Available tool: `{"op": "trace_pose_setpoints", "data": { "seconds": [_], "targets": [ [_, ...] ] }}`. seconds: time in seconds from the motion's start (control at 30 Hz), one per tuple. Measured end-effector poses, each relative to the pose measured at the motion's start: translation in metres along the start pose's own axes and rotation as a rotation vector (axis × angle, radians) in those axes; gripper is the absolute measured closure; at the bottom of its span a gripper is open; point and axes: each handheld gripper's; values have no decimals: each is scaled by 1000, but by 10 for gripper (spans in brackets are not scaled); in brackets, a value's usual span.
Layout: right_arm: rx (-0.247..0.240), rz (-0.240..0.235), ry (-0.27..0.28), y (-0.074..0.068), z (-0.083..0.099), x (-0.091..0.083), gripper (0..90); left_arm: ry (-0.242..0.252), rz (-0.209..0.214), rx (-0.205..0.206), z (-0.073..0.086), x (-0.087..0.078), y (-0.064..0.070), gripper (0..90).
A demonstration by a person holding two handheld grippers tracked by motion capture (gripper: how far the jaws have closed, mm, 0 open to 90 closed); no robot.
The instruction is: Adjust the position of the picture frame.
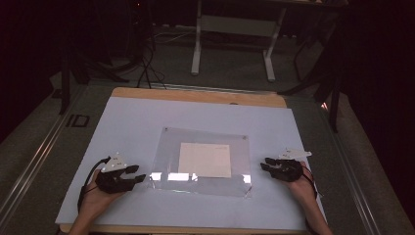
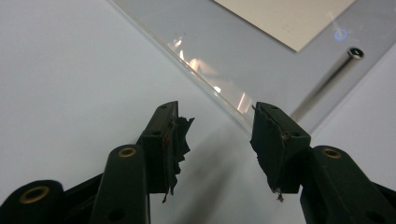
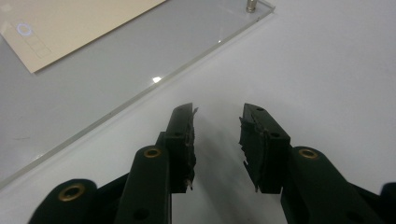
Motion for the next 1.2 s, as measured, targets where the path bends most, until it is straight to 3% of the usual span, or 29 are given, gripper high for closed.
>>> {"op": "trace_pose_setpoints", "data": {
  "seconds": [0.23,0.43,0.53,0.67,0.83,1.07,1.2],
  "targets": [
    [-9,-4,-3,-2,0,0,643,-8,41,29,4,1,11,507],
    [-20,-12,0,-2,0,0,646,-30,72,95,0,8,23,534],
    [-39,-28,-2,-5,0,1,662,-39,82,123,-7,14,26,608],
    [-60,-44,-5,-11,-1,3,707,-43,114,170,-13,21,33,797],
    [-102,-97,-19,-21,-3,6,761,-47,105,170,-13,20,34,842],
    [-179,-221,-41,-36,-5,10,807,-44,105,162,-12,20,34,843],
    [-202,-280,-25,-36,-4,6,736,-42,106,159,-12,20,34,843]
  ]
}}
Point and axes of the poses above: each handheld gripper's, and its own axes: x roughly forward along the jaws, z roughly out of its underside, y roughly to its right, and after that the axes turned 6 degrees about -z, right-handed
